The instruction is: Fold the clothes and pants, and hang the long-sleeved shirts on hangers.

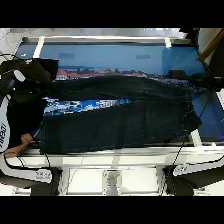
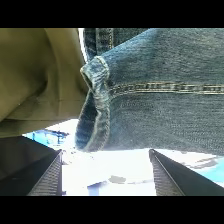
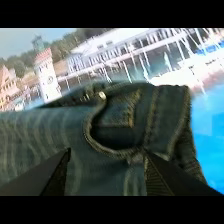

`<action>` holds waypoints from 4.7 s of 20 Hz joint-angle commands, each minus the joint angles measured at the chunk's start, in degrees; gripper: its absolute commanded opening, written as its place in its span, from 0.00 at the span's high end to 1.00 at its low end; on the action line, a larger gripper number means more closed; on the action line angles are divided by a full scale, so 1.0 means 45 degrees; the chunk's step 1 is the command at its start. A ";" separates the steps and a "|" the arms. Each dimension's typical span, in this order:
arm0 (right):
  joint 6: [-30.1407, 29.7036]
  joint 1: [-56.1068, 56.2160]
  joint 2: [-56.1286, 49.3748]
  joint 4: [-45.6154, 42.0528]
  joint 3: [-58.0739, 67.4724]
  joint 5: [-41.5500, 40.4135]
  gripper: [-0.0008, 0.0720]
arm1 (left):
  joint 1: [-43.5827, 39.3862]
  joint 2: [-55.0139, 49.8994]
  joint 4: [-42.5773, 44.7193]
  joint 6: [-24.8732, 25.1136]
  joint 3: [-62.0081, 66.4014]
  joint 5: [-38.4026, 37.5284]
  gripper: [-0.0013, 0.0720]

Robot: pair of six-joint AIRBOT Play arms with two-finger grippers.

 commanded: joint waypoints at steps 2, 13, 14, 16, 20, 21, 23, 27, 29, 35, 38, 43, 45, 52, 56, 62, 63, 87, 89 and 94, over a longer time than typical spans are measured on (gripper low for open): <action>0.0068 -0.0510 0.0165 -0.0398 0.0199 0.1433 0.32 | 0.0010 -0.0452 -0.0068 -0.0243 -0.0005 0.0019 0.16; 0.0063 -0.0398 0.0209 -0.0418 0.0199 0.2380 0.33 | -0.0141 -0.1778 -0.3395 -0.0131 0.0073 0.4080 0.96; 0.0044 -0.0457 0.0311 -0.0525 0.0204 0.2759 0.36 | -0.0039 -0.1457 -0.3351 0.0068 0.0073 0.3735 0.96; -0.0316 -0.0729 0.0665 -0.0971 0.0199 0.3662 0.37 | 0.0291 -0.0374 -0.3351 0.0903 0.0073 0.2735 0.96; -0.0568 -0.1773 0.1311 -0.1651 -0.0024 0.5391 0.38 | 0.1190 0.1836 -0.3196 0.3322 -0.0884 0.0801 0.96; -0.0578 -0.2055 0.1506 -0.1656 -0.0345 0.5391 0.38 | 0.1394 0.2132 -0.2623 0.3449 -0.1627 0.0641 0.96; -0.0617 -0.2555 0.1778 -0.1651 -0.1151 0.5387 0.38 | 0.1700 0.2293 -0.1579 0.3453 -0.3274 0.0743 0.96; -0.0602 -0.2803 0.1817 -0.1632 -0.2234 0.5270 0.38 | 0.1919 0.2132 -0.1200 0.3089 -0.4901 0.2521 0.96; -0.0602 -0.2803 0.1817 -0.1501 -0.2487 0.5134 0.38 | 0.1938 0.2127 -0.1209 0.2705 -0.4872 0.3483 0.96; -0.0593 -0.2798 0.1821 -0.0680 -0.2589 0.4935 0.38 | 0.1938 0.2215 -0.2356 0.2482 -0.4172 0.4634 0.96; -0.0607 -0.2803 0.1821 -0.0685 -0.2584 0.4954 0.37 | 0.1943 0.2181 -0.1855 0.2482 -0.4187 0.2861 0.22; -0.1452 -0.2817 0.2356 -0.1039 -0.2574 0.5523 0.36 | 0.2006 0.3036 -0.1831 0.1549 -0.4201 -0.0670 0.02; -0.1923 -0.2817 0.2861 -0.2361 -0.2676 0.6008 0.36 | 0.2254 0.4070 -0.1831 0.1166 -0.4653 -0.1904 0.02; -0.3070 -0.6203 0.4677 -0.1088 -0.6222 0.5960 0.36 | 0.6683 1.0831 -0.1826 -0.0792 -1.0205 -0.3424 0.02; -0.3045 -0.7096 0.4677 -0.0539 -0.6290 0.6547 0.36 | 1.0506 1.1045 -0.1831 0.0913 -1.1176 -0.5455 0.33; -0.2919 -0.7004 0.4677 0.1540 -0.6290 0.7159 0.36 | 1.0865 0.8170 -0.1909 0.2953 -1.1341 -0.5105 0.30; -0.2905 -0.7009 0.4682 0.1715 -0.6290 0.7368 0.36 | 1.0870 0.7737 -0.1744 0.3167 -1.1341 -0.5100 0.28; -0.2924 -0.7023 0.4940 -0.0330 -0.6411 0.7053 0.36 | 0.8043 0.7660 -0.4634 0.3060 -0.9360 -0.4279 0.96; -0.2531 -0.7048 0.4911 -0.0763 -0.7179 0.6052 0.36 | 0.8038 0.7825 -0.5071 0.3060 -0.9321 -0.4274 0.96; -0.3152 -0.6960 0.4580 0.1209 -0.9913 0.2327 0.35 | 0.8038 0.7825 -0.5056 0.3065 -0.9321 -0.4240 0.96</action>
